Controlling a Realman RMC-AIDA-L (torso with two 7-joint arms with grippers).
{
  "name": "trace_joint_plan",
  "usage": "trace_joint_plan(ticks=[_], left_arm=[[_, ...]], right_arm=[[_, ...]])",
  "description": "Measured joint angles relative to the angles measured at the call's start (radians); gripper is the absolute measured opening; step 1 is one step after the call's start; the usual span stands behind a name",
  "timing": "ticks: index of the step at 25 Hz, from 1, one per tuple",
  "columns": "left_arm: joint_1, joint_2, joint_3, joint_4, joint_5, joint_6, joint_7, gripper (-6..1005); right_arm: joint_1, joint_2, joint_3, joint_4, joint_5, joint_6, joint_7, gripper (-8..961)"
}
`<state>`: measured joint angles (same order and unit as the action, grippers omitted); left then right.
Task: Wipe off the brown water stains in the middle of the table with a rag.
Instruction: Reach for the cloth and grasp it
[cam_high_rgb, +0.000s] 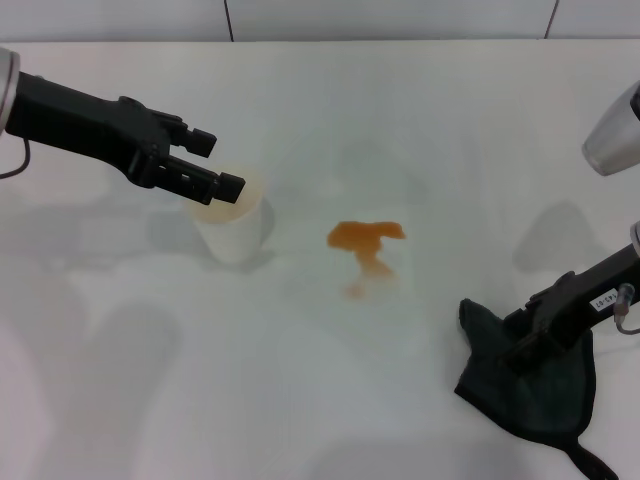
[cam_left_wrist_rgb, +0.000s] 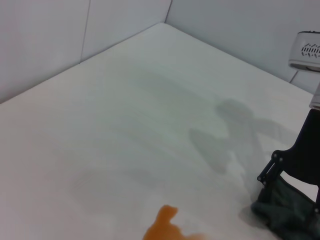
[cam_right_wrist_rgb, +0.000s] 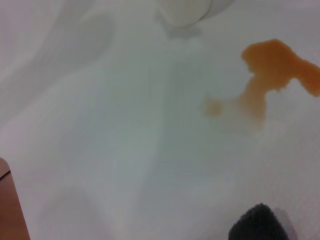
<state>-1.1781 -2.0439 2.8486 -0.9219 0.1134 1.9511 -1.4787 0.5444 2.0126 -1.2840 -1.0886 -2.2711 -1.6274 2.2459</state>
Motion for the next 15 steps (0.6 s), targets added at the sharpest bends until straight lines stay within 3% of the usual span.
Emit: trace_joint_plan(ticks=[15], left_arm=[[-0.004,0.001,0.000,0.000,0.004,0.000,-0.003,894]], right_arm=[[0.000,0.000,0.000,0.015,0.002,0.018,0.000,821]])
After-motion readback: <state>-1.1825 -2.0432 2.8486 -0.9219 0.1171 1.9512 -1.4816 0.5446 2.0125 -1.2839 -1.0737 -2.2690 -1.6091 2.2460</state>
